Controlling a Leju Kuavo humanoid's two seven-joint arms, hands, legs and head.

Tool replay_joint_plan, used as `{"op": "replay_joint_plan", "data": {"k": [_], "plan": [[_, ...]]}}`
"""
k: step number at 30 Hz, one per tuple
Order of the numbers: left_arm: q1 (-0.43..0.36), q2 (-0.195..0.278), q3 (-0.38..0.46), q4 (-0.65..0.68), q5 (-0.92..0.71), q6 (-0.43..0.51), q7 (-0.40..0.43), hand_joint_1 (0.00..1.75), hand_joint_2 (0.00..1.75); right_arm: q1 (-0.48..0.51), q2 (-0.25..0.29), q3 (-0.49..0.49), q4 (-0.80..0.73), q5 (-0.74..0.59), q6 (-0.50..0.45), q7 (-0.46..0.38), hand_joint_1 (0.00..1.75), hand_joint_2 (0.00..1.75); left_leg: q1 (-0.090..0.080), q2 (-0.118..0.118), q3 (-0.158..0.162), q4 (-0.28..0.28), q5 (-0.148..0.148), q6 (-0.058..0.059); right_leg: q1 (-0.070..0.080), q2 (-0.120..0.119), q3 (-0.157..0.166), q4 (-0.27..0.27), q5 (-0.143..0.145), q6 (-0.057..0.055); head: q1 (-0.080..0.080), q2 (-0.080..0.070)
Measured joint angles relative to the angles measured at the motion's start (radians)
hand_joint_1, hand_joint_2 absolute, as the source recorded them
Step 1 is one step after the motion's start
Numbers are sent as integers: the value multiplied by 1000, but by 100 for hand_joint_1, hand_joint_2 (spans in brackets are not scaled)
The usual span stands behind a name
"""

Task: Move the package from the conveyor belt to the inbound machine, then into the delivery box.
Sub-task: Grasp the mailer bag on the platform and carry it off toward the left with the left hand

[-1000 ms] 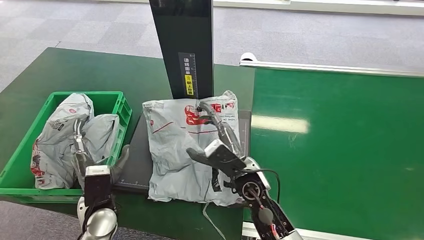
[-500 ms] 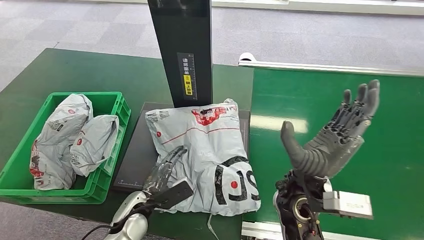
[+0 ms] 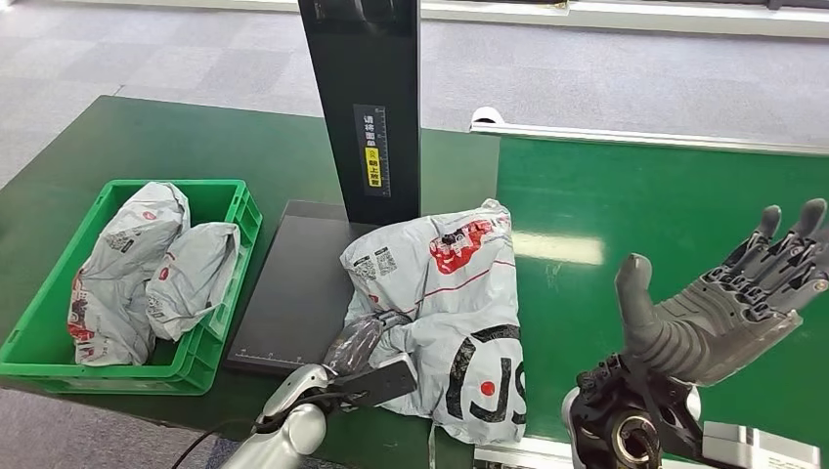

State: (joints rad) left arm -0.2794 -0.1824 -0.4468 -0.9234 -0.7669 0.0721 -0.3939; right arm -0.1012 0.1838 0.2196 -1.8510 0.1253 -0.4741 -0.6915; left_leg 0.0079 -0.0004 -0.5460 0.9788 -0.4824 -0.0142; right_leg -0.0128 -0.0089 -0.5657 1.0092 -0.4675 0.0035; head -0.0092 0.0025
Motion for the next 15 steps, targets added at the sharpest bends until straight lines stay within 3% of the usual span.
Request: {"op": "replay_joint_plan", "data": {"k": [6,10,15], "plan": [[33,0,22,-104,191,75,-93,175,175,26,6,-26,-18,4,-5,0,0,175,0,1,-3,0,0,0,0,2,-4,0,0,0,0,0],[63,14,47,-263,307,160,-139,175,175,37,6,-37,-19,-4,-15,-1,0,175,0,1,-6,0,0,0,1,2,-7,0,0,0,0,0],[83,49,96,-489,371,267,-138,175,175,50,6,-44,-25,5,-62,-2,0,175,1,1,-7,0,0,0,1,2,-8,0,0,0,0,0]]}}
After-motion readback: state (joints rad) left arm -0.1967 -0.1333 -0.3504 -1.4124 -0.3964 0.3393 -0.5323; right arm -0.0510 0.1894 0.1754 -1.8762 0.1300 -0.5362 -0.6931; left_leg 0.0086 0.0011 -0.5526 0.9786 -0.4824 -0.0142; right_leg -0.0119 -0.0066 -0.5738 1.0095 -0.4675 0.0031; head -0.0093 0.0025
